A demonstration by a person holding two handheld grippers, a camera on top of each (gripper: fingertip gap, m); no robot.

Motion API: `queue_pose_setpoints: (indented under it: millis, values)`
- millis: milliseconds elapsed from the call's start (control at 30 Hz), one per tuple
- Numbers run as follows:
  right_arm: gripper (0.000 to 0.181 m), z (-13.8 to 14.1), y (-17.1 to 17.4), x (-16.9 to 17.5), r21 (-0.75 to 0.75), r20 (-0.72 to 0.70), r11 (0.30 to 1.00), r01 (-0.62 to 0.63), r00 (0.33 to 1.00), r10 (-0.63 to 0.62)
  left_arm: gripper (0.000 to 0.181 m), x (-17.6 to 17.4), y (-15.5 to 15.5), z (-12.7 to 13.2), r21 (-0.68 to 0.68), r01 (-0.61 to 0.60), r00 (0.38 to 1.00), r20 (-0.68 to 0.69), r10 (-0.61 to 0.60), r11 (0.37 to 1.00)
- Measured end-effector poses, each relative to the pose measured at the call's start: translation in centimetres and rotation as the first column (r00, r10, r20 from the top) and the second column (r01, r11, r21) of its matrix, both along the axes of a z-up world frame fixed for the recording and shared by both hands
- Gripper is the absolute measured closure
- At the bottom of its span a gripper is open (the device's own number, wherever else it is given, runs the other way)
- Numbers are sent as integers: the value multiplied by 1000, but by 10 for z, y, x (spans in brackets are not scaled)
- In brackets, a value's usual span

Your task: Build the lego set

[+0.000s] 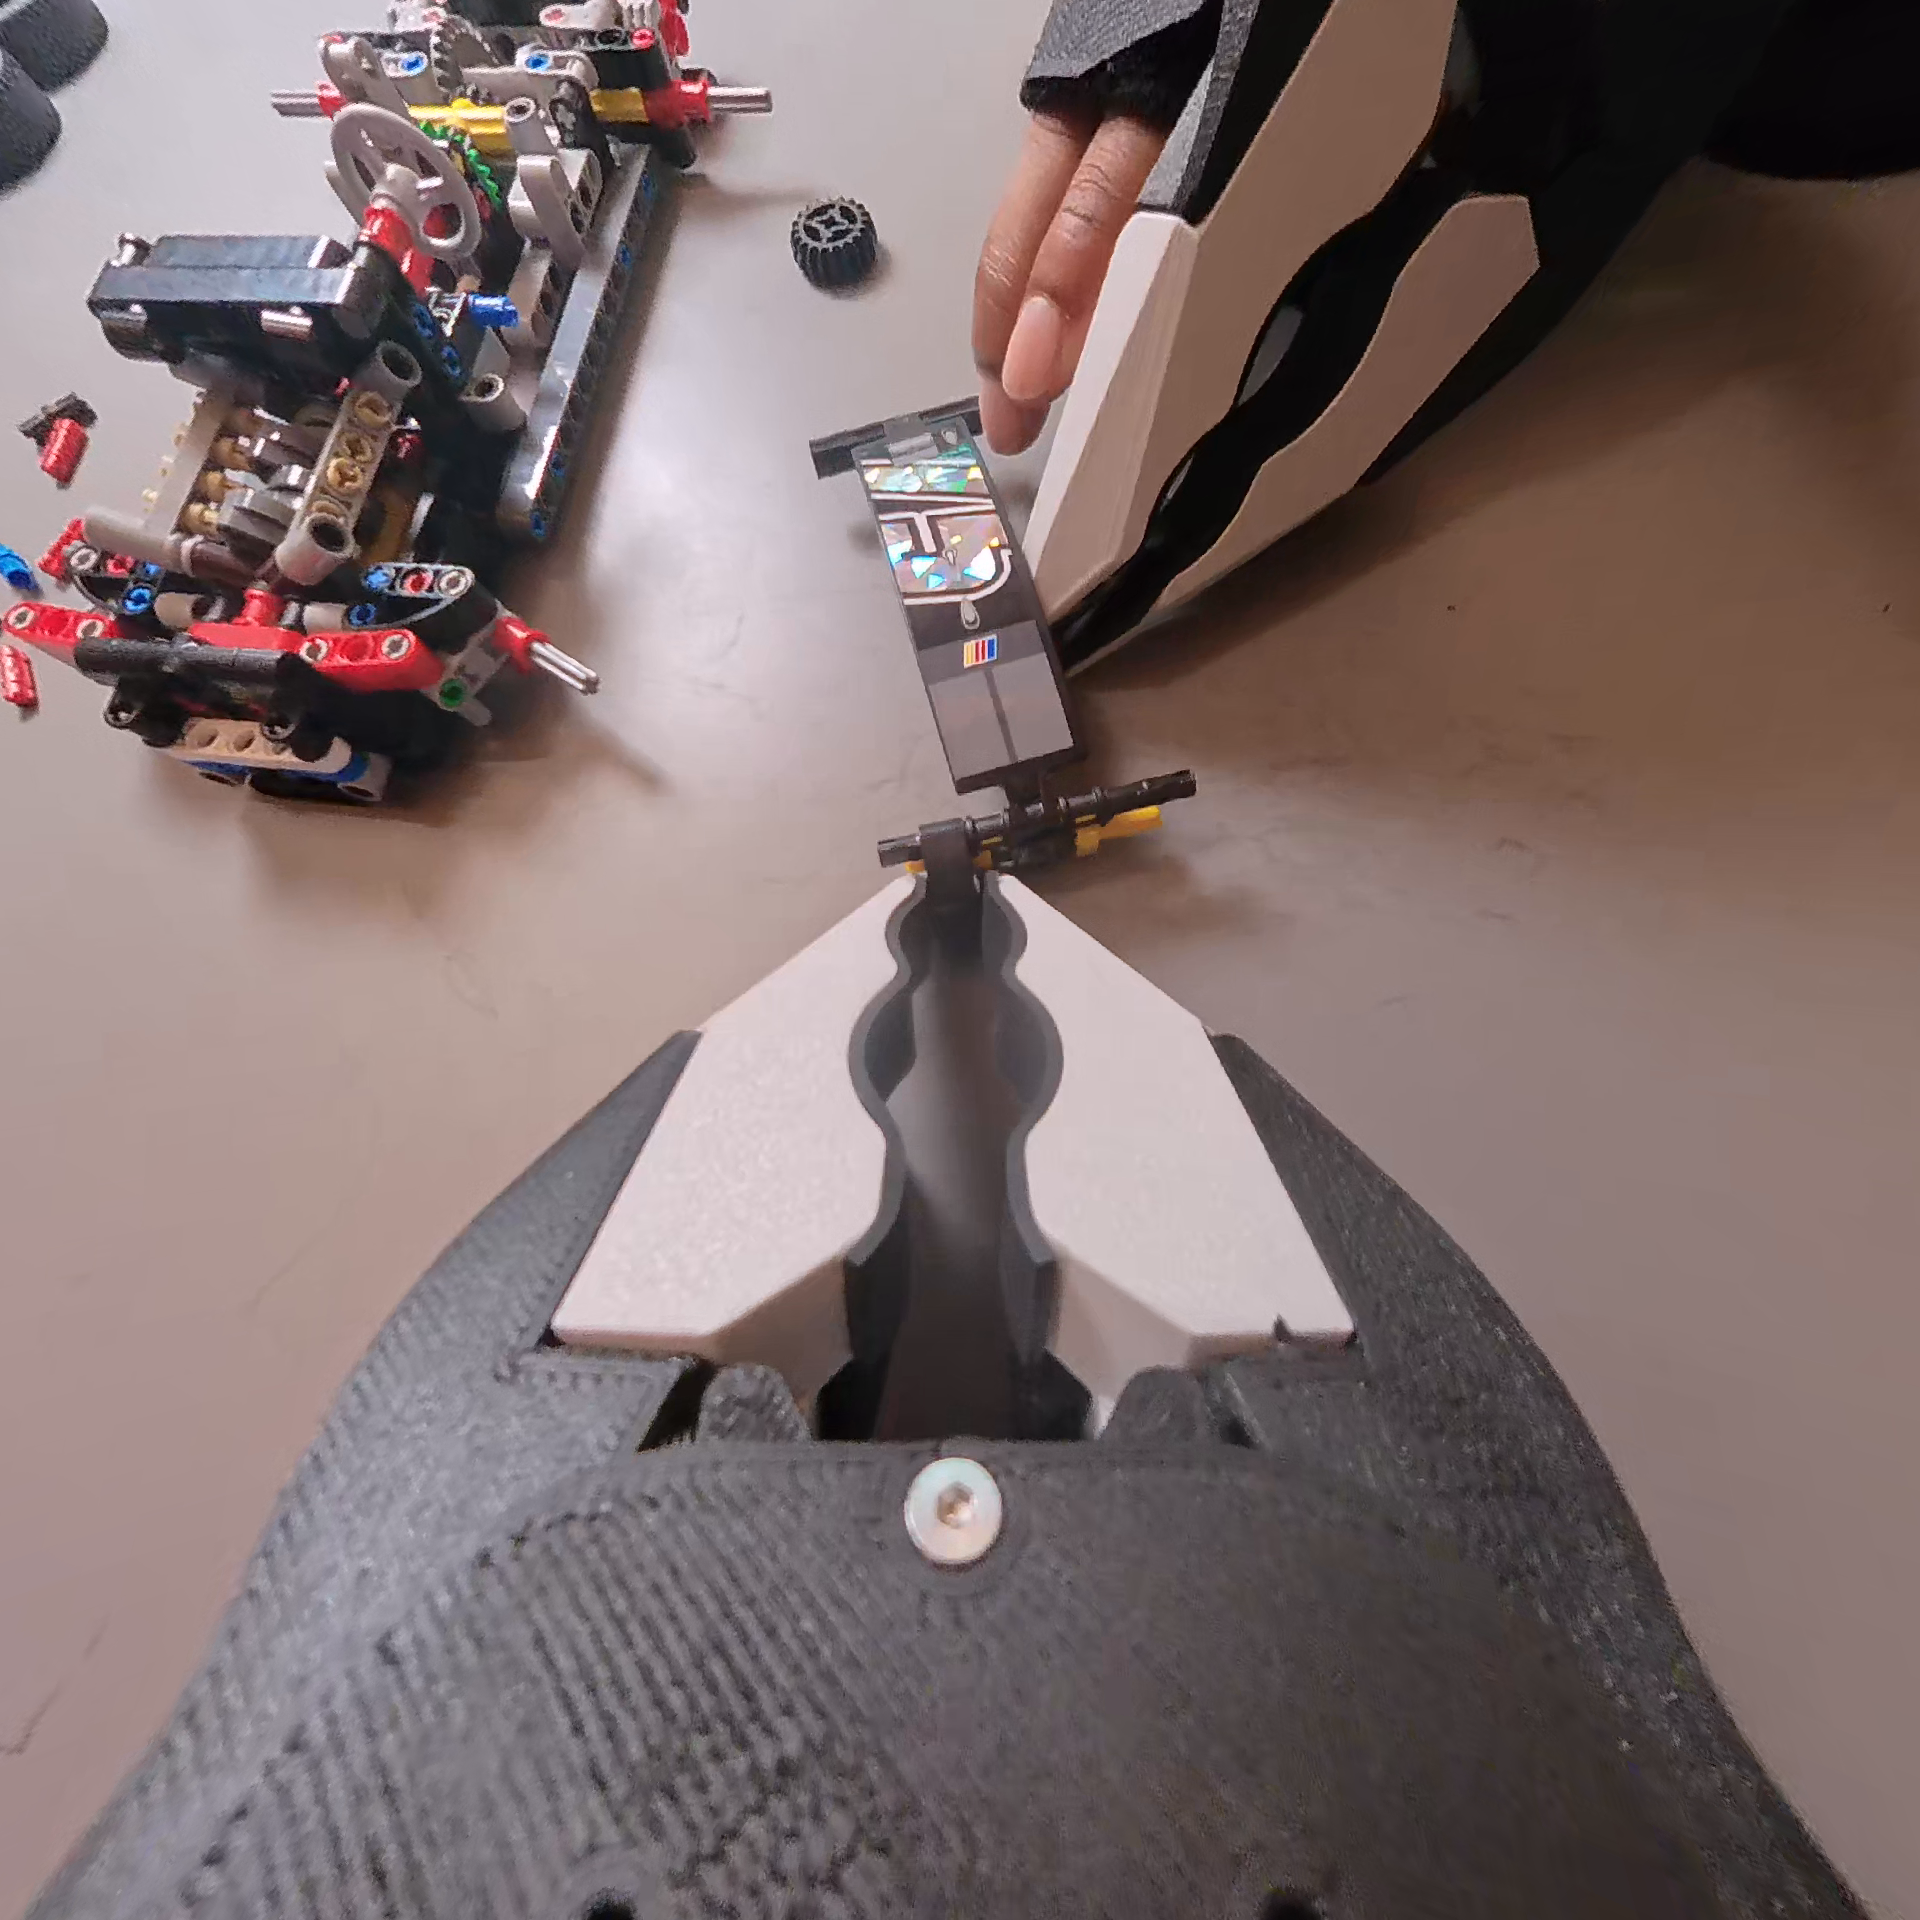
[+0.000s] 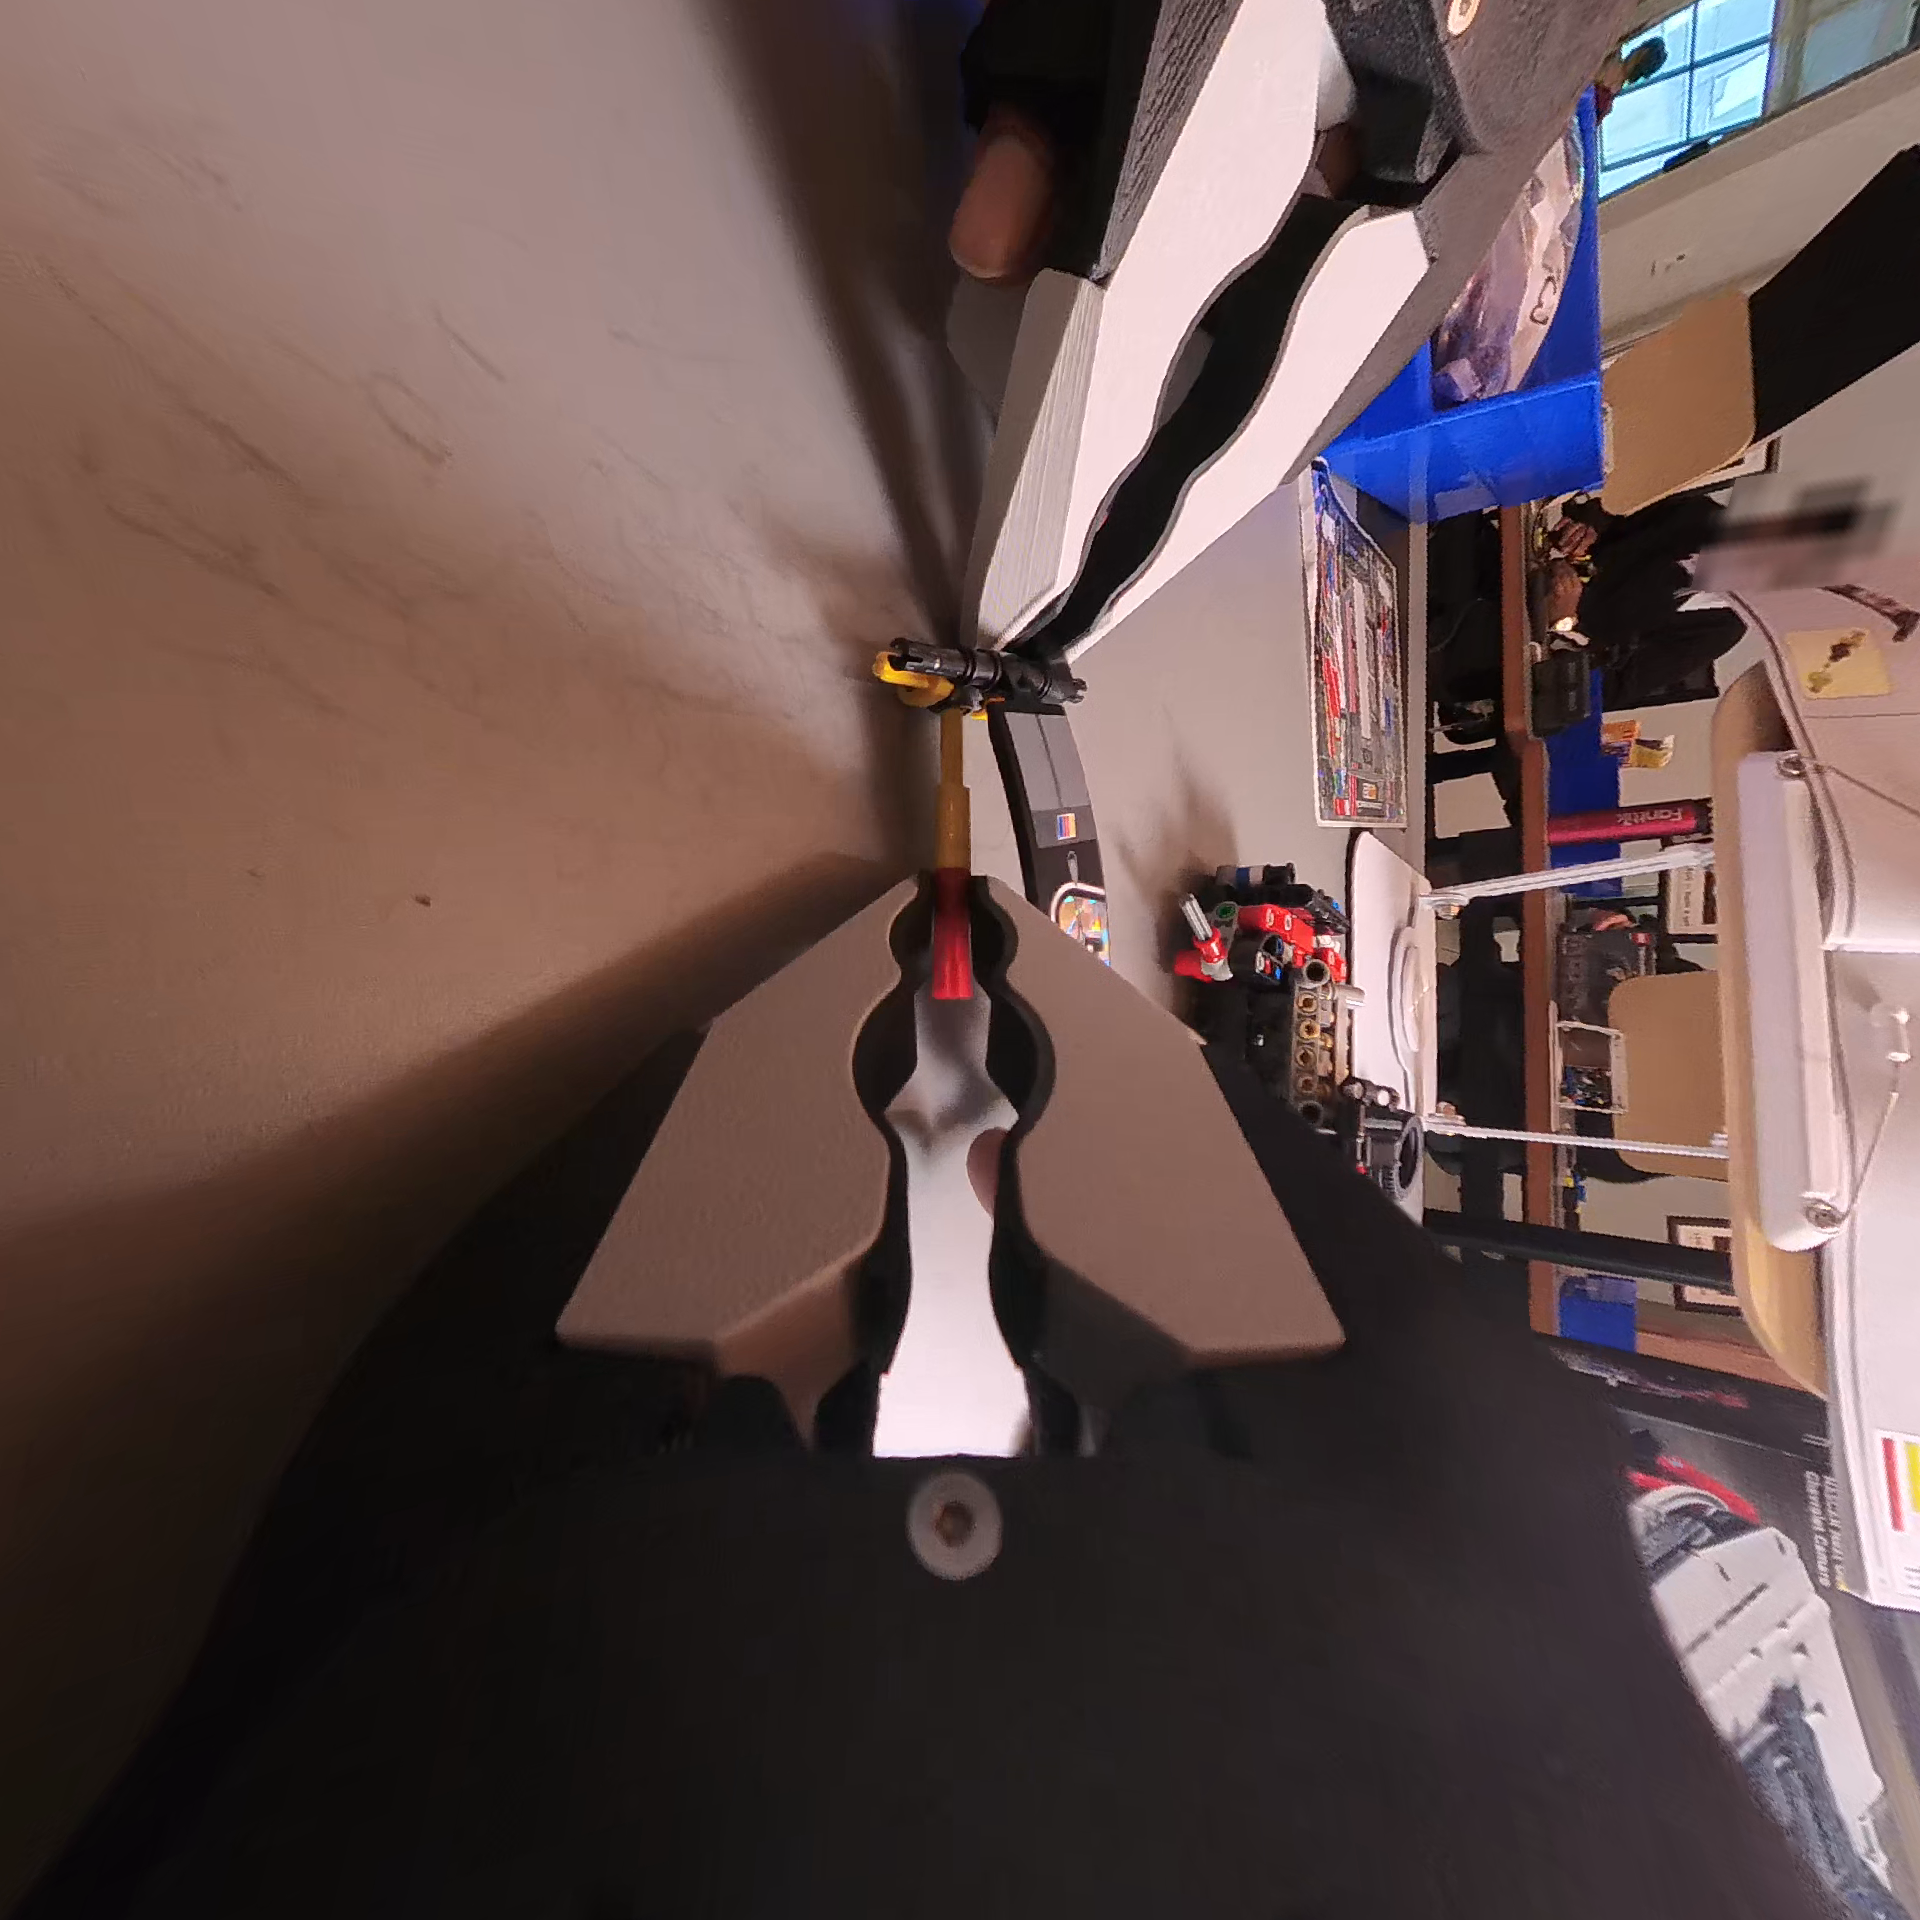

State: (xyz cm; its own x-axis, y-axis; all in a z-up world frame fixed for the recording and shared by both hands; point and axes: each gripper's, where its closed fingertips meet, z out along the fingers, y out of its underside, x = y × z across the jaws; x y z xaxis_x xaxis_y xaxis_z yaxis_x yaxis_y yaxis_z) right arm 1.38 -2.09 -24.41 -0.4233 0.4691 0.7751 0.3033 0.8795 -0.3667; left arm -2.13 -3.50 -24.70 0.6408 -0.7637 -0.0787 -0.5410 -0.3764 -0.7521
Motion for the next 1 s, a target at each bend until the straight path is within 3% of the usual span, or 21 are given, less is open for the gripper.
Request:
queue_pose_setpoints:
  millis: [267, 767, 1000]
  values:
    - [177, 0, 2, -4, 117, 5, 993, 19, 1000, -20, 174, -1, 0, 0, 1, -5, 1000, 13, 5, 1000]
    - [178, 1, -4, -6, 40, -51, 998, -58, 997, 60, 174, -2, -2, 0, -5, -5, 1000, 20, 5, 1000]
    - [178, 1, -15, -13, 71, -47, 993, -91, 994, 95, 174, 5, -7, 0, 2, 42, 999, 13, -42, 999]
